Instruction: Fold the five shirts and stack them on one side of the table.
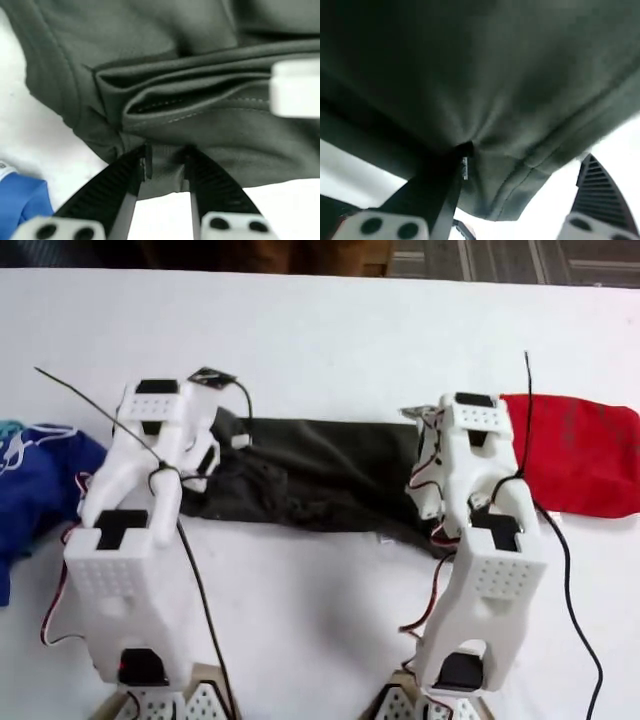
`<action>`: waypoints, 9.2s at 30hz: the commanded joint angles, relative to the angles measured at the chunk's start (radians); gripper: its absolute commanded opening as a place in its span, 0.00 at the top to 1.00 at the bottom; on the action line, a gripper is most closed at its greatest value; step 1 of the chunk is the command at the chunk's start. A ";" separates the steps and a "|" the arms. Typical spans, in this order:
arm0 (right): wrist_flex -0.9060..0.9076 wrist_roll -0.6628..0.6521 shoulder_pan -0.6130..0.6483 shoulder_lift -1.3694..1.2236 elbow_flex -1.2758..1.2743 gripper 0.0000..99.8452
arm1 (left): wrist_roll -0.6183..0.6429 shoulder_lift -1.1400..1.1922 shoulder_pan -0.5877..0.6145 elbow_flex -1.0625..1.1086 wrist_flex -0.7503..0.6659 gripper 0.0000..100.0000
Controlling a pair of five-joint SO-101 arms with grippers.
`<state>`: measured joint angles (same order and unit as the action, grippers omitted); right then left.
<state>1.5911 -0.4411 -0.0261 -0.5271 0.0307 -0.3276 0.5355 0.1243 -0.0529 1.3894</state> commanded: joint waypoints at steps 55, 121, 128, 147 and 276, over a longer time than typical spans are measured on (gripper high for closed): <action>0.113 0.037 0.180 0.185 0.292 0.98 | -0.126 -0.462 0.450 -0.008 0.150 0.83; 0.179 -0.203 0.708 -0.073 1.247 0.74 | -0.333 -0.468 0.878 0.068 0.212 0.83; 0.179 -0.084 0.507 -0.025 1.142 0.77 | -0.265 -0.470 0.606 0.054 0.224 0.83; 0.090 -0.048 0.349 -0.015 0.875 0.98 | 0.130 -0.356 0.110 -0.097 -0.005 0.97; 0.176 -0.003 0.033 0.140 0.589 0.98 | -0.911 -0.703 0.163 0.467 0.060 0.97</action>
<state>1.7492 -0.4503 0.0107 -0.4549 0.6091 -1.2190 -0.1227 0.2685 0.3997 1.4446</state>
